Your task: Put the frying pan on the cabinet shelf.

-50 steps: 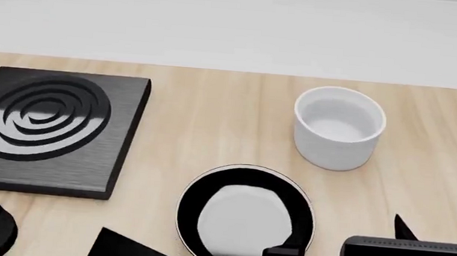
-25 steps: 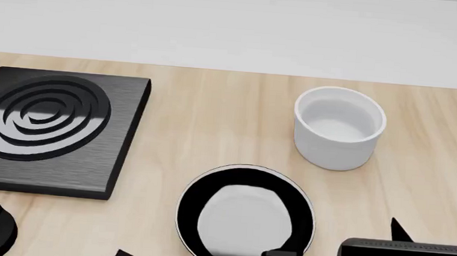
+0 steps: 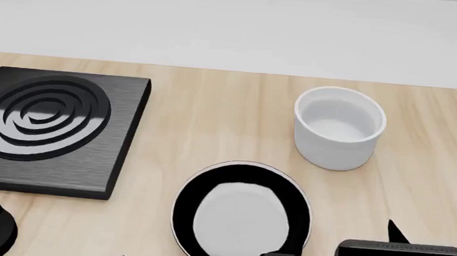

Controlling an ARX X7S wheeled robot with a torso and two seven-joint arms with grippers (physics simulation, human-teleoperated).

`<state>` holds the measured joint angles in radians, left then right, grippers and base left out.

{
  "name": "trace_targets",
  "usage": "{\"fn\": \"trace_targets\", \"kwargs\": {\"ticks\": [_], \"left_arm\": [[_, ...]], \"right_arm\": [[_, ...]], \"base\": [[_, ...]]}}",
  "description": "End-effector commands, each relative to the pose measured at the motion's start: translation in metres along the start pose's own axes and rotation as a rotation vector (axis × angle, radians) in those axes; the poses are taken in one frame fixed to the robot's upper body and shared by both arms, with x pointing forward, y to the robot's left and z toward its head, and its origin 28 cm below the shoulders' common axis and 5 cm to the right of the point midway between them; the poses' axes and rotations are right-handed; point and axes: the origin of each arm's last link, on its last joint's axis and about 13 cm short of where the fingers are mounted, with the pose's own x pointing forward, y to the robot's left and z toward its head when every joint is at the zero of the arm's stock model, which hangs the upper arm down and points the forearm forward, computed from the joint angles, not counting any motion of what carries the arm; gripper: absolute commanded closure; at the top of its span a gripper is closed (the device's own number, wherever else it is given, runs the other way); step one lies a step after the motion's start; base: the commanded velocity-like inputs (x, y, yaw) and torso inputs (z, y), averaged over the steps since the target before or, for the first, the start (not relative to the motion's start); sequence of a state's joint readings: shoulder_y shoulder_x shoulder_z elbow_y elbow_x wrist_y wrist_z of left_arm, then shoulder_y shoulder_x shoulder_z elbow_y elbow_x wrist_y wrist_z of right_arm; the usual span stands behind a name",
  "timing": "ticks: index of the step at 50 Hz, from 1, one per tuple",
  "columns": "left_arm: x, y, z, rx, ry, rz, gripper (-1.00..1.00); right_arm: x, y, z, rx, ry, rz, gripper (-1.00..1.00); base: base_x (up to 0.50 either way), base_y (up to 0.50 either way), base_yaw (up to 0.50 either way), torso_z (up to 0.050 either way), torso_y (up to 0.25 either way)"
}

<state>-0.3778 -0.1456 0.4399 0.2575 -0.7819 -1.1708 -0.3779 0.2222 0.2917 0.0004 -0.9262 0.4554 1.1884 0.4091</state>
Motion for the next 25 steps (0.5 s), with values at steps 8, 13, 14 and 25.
{"fn": "trace_targets", "kwargs": {"ticks": [8, 13, 14, 25], "left_arm": [[-0.041, -0.005, 0.028, -0.033, -0.197, 0.057, 1.00], [-0.049, 0.000, 0.041, -0.042, -0.247, 0.086, 1.00], [-0.051, 0.002, 0.044, -0.044, -0.260, 0.096, 1.00], [-0.063, 0.010, 0.066, -0.045, -0.290, 0.151, 1.00]], "right_arm": [[-0.001, 0.000, -0.001, -0.006, 0.010, 0.015, -1.00], [-0.001, -0.002, 0.000, -0.003, 0.015, 0.012, -1.00], [-0.001, -0.003, 0.000, -0.001, 0.014, 0.011, -1.00], [0.000, -0.001, -0.004, -0.007, 0.023, 0.015, -1.00]], "base": [[0.00, 0.00, 0.00, 0.000, 0.003], [0.00, 0.00, 0.00, 0.000, 0.002], [0.00, 0.00, 0.00, 0.000, 0.000], [0.00, 0.00, 0.00, 0.000, 0.002]]}}
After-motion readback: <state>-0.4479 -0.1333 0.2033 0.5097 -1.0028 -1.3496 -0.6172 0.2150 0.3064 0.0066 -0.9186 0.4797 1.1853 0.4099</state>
